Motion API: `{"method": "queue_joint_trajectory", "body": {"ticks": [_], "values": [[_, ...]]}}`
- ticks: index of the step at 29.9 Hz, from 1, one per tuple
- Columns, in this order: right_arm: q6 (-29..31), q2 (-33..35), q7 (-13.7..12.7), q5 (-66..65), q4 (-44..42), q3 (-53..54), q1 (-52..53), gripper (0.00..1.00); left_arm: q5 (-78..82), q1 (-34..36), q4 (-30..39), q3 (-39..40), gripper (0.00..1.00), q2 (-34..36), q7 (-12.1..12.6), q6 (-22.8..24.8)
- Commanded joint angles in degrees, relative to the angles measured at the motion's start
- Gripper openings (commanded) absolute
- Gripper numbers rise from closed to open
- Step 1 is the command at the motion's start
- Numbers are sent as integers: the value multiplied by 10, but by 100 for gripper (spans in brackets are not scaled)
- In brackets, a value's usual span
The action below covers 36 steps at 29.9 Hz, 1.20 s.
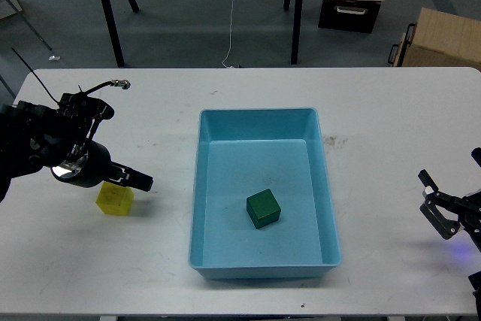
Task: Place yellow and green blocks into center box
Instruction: 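Lower the left gripper onto the yellow cube and close it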
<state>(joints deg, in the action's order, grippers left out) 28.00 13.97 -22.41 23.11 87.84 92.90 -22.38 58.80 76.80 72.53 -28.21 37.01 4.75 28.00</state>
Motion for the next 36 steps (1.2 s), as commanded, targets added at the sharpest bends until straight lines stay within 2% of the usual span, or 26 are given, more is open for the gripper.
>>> {"method": "queue_joint_trajectory", "body": {"ticks": [1, 20, 23, 25, 27, 29, 30, 33, 36], "values": [[0, 0, 0, 0, 1, 0, -2, 100, 0, -15, -14, 10, 100, 0, 0, 0], [0, 0, 0, 0, 1, 0, -6, 100, 40, -53, -10, 11, 100, 12, 3, 0], [0, 0, 0, 0, 1, 0, -6, 100, 40, -51, -6, 11, 97, 12, 5, 0], [0, 0, 0, 0, 1, 0, -6, 100, 41, -50, -6, 11, 79, 12, 11, 0], [0, 0, 0, 0, 1, 0, -7, 100, 44, -48, -5, 11, 47, 12, 26, 0], [0, 0, 0, 0, 1, 0, -7, 100, 45, -48, -5, 11, 23, 12, 56, 0], [0, 0, 0, 0, 1, 1, -7, 100, 44, -51, -5, 11, 7, 11, 62, 0], [0, 0, 0, 0, 1, 0, -7, 100, 38, -49, -3, 17, 0, 13, 69, 0], [0, 0, 0, 0, 1, 0, -8, 100, 38, -48, 4, 39, 0, 31, 71, 0]]}}
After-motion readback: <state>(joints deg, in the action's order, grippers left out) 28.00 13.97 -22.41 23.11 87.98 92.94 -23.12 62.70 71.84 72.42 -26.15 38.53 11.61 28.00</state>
